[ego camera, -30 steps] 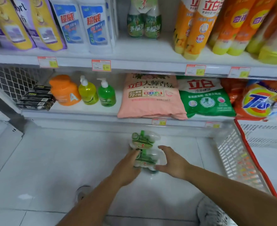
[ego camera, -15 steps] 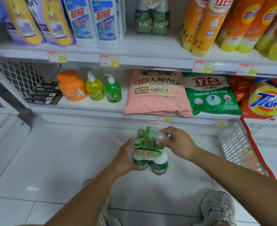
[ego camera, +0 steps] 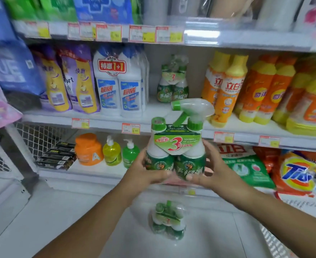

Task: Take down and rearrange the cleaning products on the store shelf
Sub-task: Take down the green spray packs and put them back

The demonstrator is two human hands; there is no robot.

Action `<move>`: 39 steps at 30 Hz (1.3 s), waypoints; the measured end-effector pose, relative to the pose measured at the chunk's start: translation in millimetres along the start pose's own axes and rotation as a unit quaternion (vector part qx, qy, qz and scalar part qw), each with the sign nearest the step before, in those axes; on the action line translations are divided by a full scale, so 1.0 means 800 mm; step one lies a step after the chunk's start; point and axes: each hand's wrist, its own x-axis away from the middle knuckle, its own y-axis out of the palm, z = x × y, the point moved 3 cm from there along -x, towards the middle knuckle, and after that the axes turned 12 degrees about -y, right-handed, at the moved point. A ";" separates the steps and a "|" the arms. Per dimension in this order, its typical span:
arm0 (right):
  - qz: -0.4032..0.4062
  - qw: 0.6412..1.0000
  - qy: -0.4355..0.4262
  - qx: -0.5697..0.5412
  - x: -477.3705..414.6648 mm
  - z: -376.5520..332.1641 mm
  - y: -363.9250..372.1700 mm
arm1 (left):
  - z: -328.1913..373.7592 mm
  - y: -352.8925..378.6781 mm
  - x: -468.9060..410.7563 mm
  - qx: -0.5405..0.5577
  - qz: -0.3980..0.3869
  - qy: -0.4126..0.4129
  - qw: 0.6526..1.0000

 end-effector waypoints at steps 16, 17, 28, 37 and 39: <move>0.108 0.967 -0.195 0.122 -0.244 0.001 -0.043 | 0.150 -0.027 -0.181 -0.203 0.203 0.182 0.940; 0.109 0.969 -0.181 0.130 -0.251 0.009 -0.045 | 0.146 -0.025 -0.191 -0.210 0.204 0.177 0.939; 0.100 0.987 -0.025 0.124 -0.313 0.061 -0.061 | 0.102 -0.038 -0.228 -0.477 0.231 0.251 0.810; 0.116 0.980 0.025 0.160 -0.349 0.070 -0.060 | 0.080 -0.044 -0.246 -0.439 0.250 0.368 0.780; 0.113 0.981 0.033 0.156 -0.353 0.071 -0.058 | 0.080 -0.044 -0.248 -0.440 0.249 0.371 0.779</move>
